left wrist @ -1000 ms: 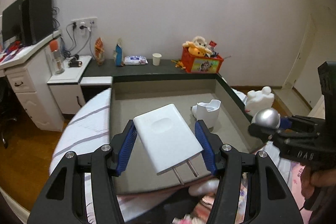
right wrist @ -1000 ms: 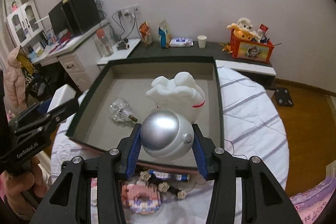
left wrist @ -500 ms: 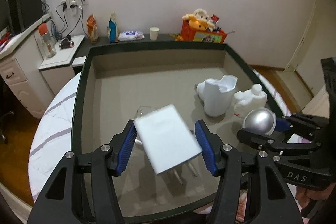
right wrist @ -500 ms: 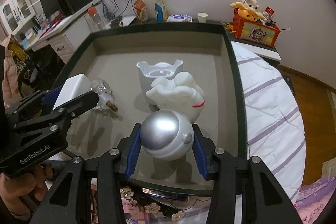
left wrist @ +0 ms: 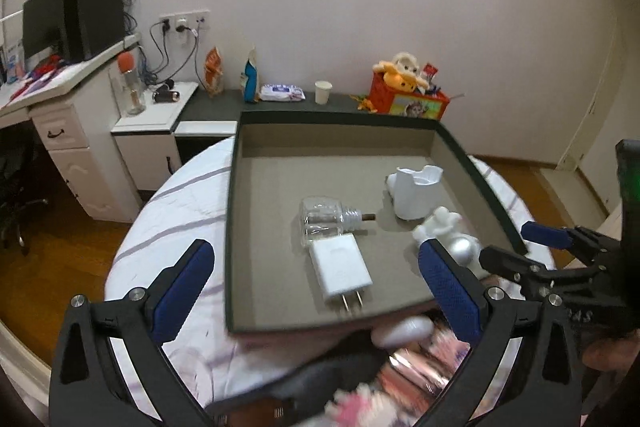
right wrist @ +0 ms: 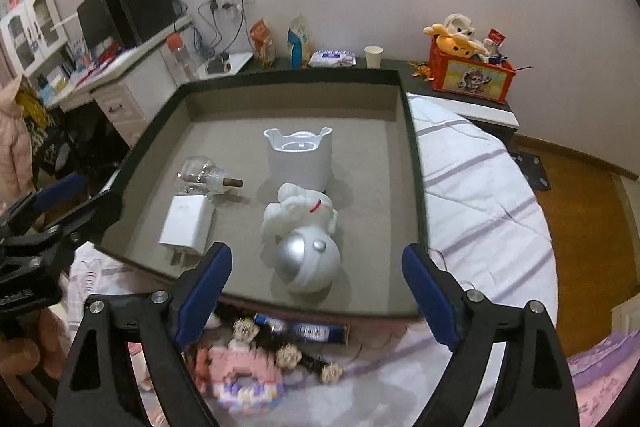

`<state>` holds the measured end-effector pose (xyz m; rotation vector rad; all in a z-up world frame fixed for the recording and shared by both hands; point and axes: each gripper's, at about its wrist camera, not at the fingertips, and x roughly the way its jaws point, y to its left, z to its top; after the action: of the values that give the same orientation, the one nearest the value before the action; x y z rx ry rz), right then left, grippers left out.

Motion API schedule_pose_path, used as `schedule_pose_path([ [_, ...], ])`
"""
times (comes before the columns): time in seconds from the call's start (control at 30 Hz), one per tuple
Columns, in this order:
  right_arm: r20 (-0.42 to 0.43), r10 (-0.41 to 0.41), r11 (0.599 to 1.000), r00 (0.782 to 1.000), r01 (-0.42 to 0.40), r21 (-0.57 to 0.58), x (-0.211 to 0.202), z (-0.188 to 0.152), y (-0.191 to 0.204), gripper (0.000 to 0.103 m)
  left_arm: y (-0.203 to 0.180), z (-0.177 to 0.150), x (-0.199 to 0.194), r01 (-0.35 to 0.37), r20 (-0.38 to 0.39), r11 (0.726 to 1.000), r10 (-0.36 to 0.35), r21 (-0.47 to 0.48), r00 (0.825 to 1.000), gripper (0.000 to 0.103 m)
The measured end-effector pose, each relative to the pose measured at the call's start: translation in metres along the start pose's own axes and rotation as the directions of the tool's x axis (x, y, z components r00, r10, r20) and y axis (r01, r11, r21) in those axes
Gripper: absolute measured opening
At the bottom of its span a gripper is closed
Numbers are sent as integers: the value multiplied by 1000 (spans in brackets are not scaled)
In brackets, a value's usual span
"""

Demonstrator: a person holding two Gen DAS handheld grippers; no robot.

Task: Organize rigid objects
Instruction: 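Withdraw both tools from the box toward the remaining toys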

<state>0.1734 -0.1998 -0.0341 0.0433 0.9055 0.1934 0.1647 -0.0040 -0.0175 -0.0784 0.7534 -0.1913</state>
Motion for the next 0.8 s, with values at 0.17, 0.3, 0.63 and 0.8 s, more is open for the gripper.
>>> schedule_pose_path([
  [0.17, 48, 32, 999, 998, -34, 41, -33, -14, 2, 89, 2, -16, -41, 5, 20, 1000, -5, -16, 1000, 103],
  [0.3, 86, 52, 997, 995, -57, 53, -62, -33, 5, 89, 6, -35, -67, -8, 34, 1000, 9, -28, 999, 103],
  [0.63, 98, 53, 995, 994, -62, 83, -102, -92, 3, 89, 23, -85, -106, -28, 38, 996, 31, -82, 999, 103],
  [0.8, 83, 62, 994, 995, -69, 85, -104, -106, 6, 89, 16, -101, -116, -31, 36, 997, 34, -68, 999, 103],
])
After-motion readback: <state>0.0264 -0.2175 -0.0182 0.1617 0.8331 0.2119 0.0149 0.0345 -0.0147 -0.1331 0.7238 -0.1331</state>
